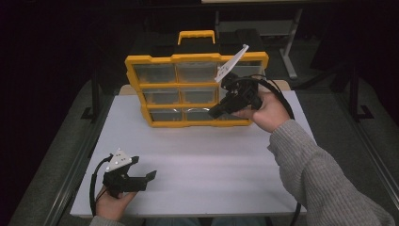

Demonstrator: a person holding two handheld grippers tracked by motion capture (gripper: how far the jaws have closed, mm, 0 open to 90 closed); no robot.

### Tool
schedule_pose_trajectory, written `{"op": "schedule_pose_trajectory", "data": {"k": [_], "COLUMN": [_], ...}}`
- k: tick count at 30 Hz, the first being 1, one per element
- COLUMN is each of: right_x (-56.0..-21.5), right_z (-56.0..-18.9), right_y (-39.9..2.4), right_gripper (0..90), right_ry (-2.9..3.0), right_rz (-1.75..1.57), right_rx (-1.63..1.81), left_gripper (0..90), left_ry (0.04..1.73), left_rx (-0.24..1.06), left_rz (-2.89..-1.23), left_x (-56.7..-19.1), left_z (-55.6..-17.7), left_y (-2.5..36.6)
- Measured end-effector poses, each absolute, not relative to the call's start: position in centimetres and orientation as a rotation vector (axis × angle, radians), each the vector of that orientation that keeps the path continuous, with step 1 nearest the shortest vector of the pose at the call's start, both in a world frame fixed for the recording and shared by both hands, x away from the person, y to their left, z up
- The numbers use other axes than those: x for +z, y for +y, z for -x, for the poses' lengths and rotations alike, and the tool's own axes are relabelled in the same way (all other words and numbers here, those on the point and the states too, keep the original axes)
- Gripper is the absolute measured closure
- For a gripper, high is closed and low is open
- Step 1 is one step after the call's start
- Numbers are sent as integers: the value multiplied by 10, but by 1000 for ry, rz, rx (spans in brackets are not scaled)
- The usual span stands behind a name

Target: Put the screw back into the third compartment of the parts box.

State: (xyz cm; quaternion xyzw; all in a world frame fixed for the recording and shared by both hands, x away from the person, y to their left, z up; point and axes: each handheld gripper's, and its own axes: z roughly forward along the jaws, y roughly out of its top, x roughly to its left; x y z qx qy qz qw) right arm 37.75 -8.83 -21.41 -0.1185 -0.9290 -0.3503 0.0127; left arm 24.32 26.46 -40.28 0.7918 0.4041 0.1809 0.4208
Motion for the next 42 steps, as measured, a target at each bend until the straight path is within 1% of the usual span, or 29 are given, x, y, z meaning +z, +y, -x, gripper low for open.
{"op": "schedule_pose_trajectory", "data": {"k": [11, 21, 28, 36, 40, 42], "right_x": [-190, -157, -141, -134, -135, -137], "right_z": [-386, -395, -403, -414, -417, -420], "right_y": [-103, -117, -127, -142, -149, -152], "right_gripper": [864, 864, 863, 862, 861, 861], "right_ry": [-2906, -2914, -2932, -2923, -2923, -2927], "right_rz": [431, 504, 576, 672, 726, 736], "right_rx": [-1110, -1150, -1144, -1162, -1154, -1155], "left_gripper": [146, 145, 145, 146, 146, 146], "left_ry": [1009, 1016, 1020, 1021, 1018, 1022], "left_rx": [454, 447, 444, 443, 446, 444], "left_rz": [-2000, -1994, -1977, -1974, -1997, -1982], "left_x": [-403, -403, -403, -403, -403, -403], "left_z": [-244, -243, -243, -243, -243, -243], "left_y": [265, 266, 265, 265, 265, 264]}}
